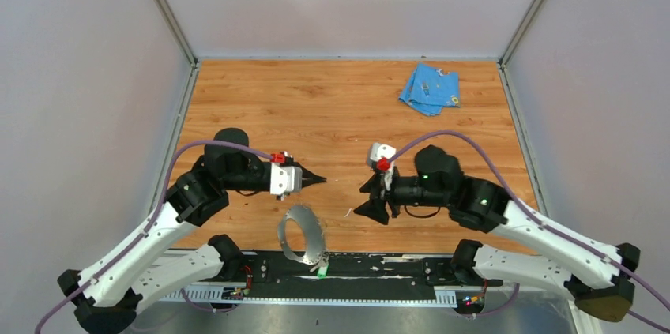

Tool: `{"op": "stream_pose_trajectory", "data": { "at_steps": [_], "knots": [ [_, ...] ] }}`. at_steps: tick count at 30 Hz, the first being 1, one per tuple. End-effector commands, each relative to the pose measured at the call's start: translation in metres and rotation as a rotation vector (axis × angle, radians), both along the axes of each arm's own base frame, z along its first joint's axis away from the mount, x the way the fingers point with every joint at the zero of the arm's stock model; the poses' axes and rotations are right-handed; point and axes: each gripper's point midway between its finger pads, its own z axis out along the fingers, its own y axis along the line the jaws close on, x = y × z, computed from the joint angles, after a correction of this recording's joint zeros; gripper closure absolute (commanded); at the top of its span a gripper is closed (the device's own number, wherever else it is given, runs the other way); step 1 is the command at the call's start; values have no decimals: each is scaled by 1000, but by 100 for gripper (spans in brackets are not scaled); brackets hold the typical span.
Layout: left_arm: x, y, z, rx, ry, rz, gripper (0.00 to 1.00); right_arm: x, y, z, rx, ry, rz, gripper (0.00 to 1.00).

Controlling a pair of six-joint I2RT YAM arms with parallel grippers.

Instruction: Put the keys on the keyring

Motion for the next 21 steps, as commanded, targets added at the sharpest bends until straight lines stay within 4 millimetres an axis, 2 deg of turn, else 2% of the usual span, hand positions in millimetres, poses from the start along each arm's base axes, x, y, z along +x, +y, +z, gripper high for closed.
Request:
{"op": "stream_pose_trajectory", "data": {
  "at_steps": [1, 4, 6, 9, 11, 13, 15, 18, 21],
  "knots": [
    [58, 47, -15, 112, -85, 246, 89, 24, 11, -85, -153, -16, -62, 38],
    [96, 83, -24, 154, -62, 414, 76, 29, 41, -121, -165, -18, -35, 28],
    [114, 109, -32, 175, -15, 518, 60, 28, 64, -141, -201, -30, -15, 23],
    [129, 137, -41, 199, 38, 617, 48, 15, 93, -170, -306, -8, 49, 21],
    [126, 143, -48, 221, 56, 628, 44, -2, 107, -189, -347, 19, 116, 21],
    [117, 141, -48, 210, 61, 606, 38, -15, 113, -208, -370, 49, 170, 22],
    [105, 136, -46, 184, 46, 568, 36, -19, 114, -226, -397, 85, 174, 27],
    [92, 132, -44, 161, 9, 531, 36, -4, 111, -254, -460, 81, 84, 40],
    [86, 133, -46, 156, -9, 534, 36, 20, 103, -272, -522, 42, -54, 47]
  ]
}}
